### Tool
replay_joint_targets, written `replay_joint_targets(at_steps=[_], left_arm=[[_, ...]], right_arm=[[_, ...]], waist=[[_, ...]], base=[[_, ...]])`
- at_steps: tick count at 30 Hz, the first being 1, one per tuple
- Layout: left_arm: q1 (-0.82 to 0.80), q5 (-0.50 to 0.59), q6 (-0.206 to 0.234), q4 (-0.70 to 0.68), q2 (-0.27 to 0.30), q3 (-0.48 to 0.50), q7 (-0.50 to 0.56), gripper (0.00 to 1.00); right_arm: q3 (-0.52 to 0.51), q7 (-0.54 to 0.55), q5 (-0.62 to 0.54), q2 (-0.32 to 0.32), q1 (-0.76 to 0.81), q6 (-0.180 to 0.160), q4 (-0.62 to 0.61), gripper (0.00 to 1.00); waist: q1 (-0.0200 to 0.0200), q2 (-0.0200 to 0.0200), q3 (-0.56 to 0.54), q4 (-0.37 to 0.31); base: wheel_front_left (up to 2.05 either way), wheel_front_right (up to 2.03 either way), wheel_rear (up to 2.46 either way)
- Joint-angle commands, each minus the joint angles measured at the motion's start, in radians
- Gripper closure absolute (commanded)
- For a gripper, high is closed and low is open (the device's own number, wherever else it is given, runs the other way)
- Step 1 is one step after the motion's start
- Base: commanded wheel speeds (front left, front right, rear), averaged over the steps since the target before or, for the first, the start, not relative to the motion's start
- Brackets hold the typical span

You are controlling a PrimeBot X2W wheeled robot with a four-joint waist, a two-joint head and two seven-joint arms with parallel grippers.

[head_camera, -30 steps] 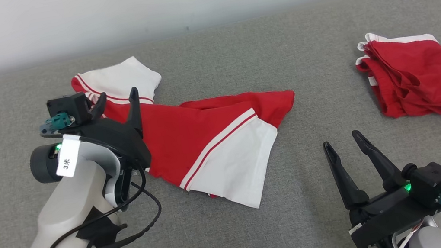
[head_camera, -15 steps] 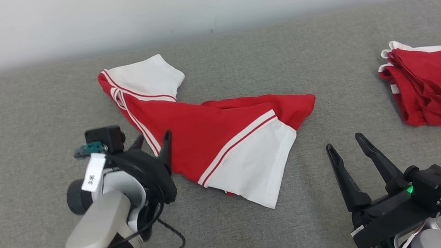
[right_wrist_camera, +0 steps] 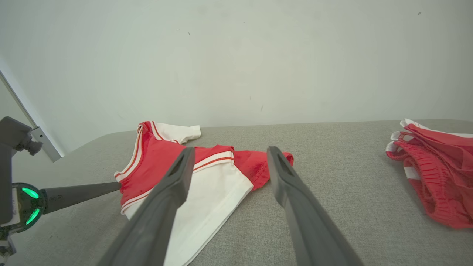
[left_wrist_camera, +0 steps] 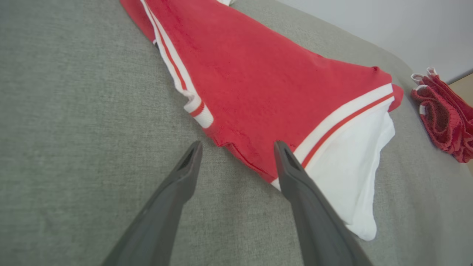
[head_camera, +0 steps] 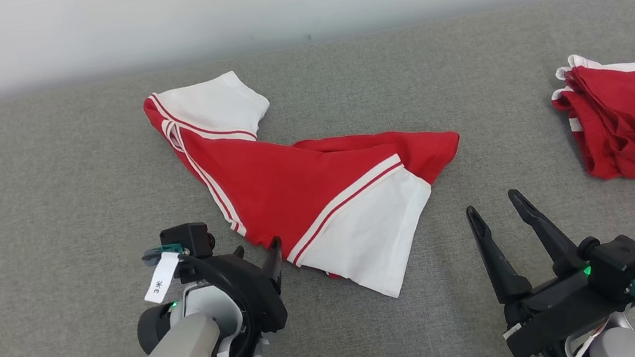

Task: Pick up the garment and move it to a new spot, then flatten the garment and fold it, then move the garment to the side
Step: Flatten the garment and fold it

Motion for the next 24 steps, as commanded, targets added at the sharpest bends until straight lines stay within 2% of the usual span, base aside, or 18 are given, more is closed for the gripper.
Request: replay_joint_targets(at_steps=[1, 9, 20, 21, 22, 23, 24], left_arm=[[0.017, -0.023, 0.012, -0.01, 0.004, -0.013, 0.015, 0.0], [0.014, -0.074, 0.024, -0.012, 0.004, -0.042, 0.032, 0.0], [-0.018, -0.159, 0.001, -0.015, 0.004, -0.058, 0.03, 0.0], [-0.022, -0.159, 0.002, -0.01, 0.004, -0.061, 0.024, 0.16], [-0.027, -0.158, 0.005, -0.006, 0.004, -0.065, 0.015, 0.67], [-0.029, -0.157, 0.005, -0.001, 0.004, -0.069, 0.008, 0.8], [-0.033, -0.155, 0.011, 0.004, 0.004, -0.073, -0.002, 1.0]], right_arm=[[-0.002, 0.0, -0.014, -0.003, -0.01, -0.001, -0.005, 0.0], [0.005, 0.002, -0.012, -0.003, -0.014, -0.001, -0.01, 0.0], [0.007, 0.001, -0.017, -0.003, -0.017, -0.001, -0.012, 0.0], [0.006, 0.001, -0.017, -0.003, -0.018, -0.001, -0.012, 0.0], [0.005, 0.001, -0.018, -0.003, -0.017, -0.001, -0.012, 0.0], [0.005, 0.001, -0.018, -0.003, -0.016, -0.001, -0.012, 0.0], [0.004, 0.001, -0.018, -0.003, -0.015, -0.001, -0.011, 0.0]], waist=[[0.0, 0.0, 0.006, -0.006], [0.0, 0.0, 0.017, -0.027], [0.0, 0.0, 0.028, -0.061], [0.0, 0.0, 0.029, -0.063], [0.0, 0.0, 0.029, -0.065], [0.0, 0.0, 0.029, -0.066], [0.0, 0.0, 0.028, -0.066]], base=[[0.0, 0.0, 0.0], [0.0, 0.0, 0.0], [0.0, 0.0, 0.0], [0.0, 0.0, 0.0], [0.0, 0.0, 0.0], [0.0, 0.0, 0.0], [0.0, 0.0, 0.0]])
